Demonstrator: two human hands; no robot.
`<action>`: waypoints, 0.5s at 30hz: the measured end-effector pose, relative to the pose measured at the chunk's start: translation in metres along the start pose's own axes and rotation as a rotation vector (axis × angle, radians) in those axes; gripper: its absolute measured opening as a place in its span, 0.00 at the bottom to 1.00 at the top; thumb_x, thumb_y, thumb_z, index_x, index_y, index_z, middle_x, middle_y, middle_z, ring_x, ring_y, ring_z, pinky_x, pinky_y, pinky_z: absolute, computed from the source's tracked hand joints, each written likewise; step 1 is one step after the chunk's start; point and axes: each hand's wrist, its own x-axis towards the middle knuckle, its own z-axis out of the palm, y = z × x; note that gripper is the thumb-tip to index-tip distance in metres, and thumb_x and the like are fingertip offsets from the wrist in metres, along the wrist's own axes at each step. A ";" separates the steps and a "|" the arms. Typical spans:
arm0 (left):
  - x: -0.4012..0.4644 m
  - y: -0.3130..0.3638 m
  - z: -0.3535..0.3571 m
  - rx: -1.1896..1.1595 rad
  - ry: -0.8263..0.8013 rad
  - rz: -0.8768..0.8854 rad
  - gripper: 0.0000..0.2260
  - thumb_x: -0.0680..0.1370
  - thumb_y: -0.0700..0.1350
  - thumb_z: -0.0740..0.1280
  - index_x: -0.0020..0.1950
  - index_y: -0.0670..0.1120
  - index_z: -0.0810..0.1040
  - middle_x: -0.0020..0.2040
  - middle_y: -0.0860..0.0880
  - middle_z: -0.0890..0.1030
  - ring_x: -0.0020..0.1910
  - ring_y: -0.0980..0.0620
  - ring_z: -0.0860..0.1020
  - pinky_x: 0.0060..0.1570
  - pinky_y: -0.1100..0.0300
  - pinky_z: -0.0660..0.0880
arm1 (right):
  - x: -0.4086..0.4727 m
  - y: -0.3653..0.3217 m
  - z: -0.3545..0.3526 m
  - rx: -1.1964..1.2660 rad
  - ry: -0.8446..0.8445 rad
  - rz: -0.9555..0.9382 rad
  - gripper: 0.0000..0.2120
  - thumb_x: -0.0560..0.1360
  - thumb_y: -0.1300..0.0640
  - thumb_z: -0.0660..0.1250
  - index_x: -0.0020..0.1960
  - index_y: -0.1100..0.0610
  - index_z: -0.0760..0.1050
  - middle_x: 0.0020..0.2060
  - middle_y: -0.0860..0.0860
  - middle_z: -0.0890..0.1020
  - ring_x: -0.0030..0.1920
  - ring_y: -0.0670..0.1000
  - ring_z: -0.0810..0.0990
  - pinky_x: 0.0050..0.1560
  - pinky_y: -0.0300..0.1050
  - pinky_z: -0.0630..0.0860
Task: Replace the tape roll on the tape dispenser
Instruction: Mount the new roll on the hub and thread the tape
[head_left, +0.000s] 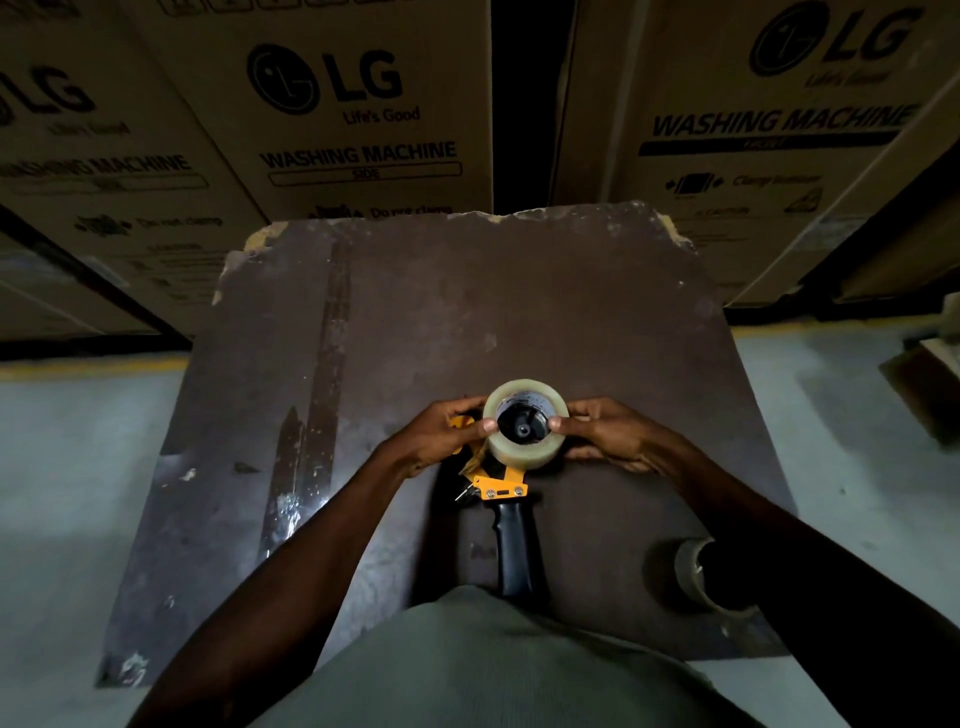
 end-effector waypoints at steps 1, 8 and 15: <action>0.000 0.000 0.000 0.008 -0.005 0.002 0.20 0.78 0.45 0.70 0.70 0.48 0.75 0.59 0.51 0.83 0.55 0.58 0.81 0.52 0.65 0.77 | -0.001 0.001 0.001 -0.008 0.007 0.004 0.14 0.78 0.57 0.70 0.63 0.56 0.79 0.57 0.53 0.85 0.60 0.50 0.83 0.63 0.50 0.78; 0.002 -0.001 0.001 0.021 -0.023 0.003 0.19 0.80 0.42 0.67 0.71 0.45 0.74 0.53 0.59 0.82 0.53 0.62 0.81 0.51 0.67 0.76 | -0.001 0.003 0.003 0.015 0.008 -0.008 0.10 0.78 0.58 0.70 0.59 0.53 0.80 0.49 0.47 0.87 0.51 0.43 0.84 0.53 0.39 0.80; 0.006 -0.011 -0.005 0.143 -0.035 0.002 0.17 0.79 0.47 0.69 0.68 0.51 0.78 0.61 0.54 0.79 0.62 0.57 0.78 0.64 0.57 0.74 | 0.005 -0.001 0.004 -0.047 0.040 -0.045 0.12 0.75 0.58 0.73 0.59 0.54 0.81 0.52 0.52 0.87 0.56 0.51 0.84 0.61 0.50 0.78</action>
